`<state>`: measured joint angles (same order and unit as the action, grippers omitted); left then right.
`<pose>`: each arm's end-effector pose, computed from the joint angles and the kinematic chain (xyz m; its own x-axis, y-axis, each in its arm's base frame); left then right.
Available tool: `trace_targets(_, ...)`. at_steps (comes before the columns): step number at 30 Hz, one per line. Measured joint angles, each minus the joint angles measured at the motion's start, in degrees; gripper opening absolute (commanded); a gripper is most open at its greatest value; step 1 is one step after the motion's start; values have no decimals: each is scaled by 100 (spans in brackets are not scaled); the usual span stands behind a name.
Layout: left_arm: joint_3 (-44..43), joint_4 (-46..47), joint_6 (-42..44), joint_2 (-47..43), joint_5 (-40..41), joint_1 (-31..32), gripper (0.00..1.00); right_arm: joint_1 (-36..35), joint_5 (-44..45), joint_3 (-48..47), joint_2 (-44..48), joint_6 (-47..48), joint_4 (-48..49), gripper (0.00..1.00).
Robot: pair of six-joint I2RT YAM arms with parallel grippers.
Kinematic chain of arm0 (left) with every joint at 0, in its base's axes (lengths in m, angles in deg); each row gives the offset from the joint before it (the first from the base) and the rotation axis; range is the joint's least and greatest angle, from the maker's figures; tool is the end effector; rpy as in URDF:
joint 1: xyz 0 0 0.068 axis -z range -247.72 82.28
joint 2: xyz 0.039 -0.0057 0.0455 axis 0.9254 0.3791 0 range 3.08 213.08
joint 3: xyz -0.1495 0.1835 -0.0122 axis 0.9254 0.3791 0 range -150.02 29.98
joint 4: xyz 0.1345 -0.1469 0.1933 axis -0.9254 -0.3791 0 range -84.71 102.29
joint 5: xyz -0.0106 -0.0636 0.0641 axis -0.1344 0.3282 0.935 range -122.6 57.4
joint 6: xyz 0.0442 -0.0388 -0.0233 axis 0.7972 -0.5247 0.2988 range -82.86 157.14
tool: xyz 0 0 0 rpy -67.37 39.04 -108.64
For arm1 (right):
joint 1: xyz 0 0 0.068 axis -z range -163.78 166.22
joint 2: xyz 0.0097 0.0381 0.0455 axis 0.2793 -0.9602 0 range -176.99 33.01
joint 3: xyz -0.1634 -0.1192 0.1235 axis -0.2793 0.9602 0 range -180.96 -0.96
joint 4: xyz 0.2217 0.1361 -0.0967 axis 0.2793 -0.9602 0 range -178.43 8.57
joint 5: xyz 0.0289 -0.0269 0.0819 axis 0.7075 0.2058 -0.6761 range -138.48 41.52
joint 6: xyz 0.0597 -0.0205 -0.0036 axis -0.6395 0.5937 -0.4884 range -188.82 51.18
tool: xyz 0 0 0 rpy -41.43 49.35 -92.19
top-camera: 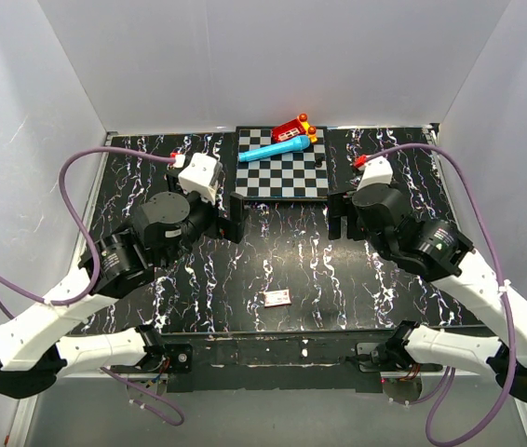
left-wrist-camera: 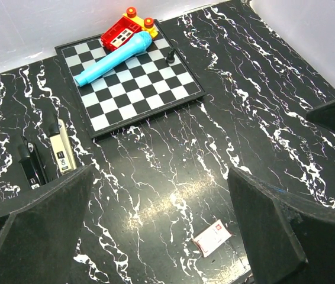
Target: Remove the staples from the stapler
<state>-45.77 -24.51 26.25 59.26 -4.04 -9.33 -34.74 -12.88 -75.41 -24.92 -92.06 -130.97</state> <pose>0.1415 -0.1855 0.4117 -0.2486 0.0871 -0.9647 0.4703 0.8816 -0.0416 0.1662 0.1600 0.3758 -0.4433 -0.0371 -0.8956 -0.1623 0.9860 0.0395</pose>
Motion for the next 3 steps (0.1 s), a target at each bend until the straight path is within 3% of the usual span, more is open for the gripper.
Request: trace_targets(3,0,4,20,0,15,0,98,2,-181,11,31,151,57,95)
